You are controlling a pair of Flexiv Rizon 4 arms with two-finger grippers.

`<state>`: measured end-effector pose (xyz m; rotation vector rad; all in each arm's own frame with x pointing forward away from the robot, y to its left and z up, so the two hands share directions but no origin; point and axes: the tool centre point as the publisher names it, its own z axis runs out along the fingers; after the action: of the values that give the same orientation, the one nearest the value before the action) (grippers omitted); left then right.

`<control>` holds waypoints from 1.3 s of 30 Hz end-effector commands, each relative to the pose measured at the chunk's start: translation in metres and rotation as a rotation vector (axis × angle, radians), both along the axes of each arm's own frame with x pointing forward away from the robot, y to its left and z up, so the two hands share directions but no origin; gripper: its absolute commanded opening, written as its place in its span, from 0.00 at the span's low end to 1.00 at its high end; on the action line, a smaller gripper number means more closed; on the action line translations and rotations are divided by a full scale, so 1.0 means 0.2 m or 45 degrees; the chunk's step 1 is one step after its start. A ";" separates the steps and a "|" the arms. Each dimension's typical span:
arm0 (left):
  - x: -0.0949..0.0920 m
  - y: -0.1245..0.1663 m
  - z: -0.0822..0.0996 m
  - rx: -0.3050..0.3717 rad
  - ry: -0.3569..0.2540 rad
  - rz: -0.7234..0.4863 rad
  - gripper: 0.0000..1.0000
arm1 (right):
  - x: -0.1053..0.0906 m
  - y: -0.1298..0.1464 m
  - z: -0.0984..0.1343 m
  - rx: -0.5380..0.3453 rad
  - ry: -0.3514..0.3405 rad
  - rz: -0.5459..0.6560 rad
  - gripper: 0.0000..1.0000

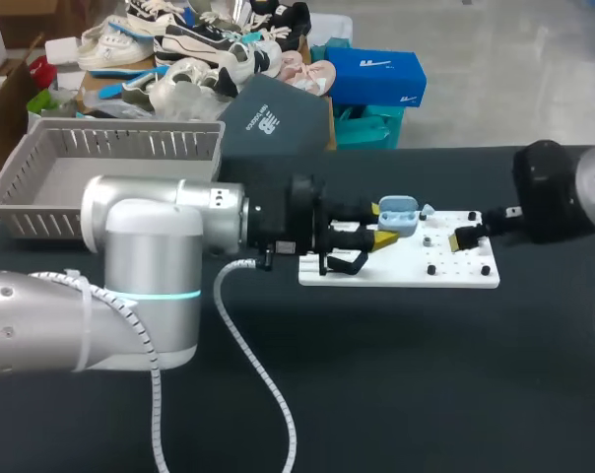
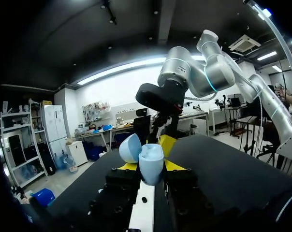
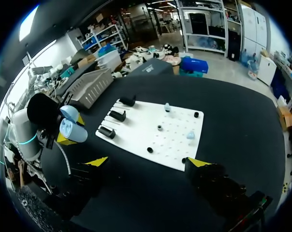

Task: Pick up each earbud case from the left stands, insert the matching earbuds, close the lid, and place the case in the box.

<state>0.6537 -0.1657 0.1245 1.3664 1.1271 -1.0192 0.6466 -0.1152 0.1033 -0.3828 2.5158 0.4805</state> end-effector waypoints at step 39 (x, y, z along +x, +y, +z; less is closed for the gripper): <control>0.00 -0.03 -0.04 -0.036 -0.113 0.022 0.00 | 0.28 -0.22 -0.20 -0.580 0.181 0.248 1.00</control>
<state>0.6555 -0.1730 0.1169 1.3689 1.0539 -0.9529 0.6857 -0.1629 0.0745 -0.7680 2.6945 -0.0375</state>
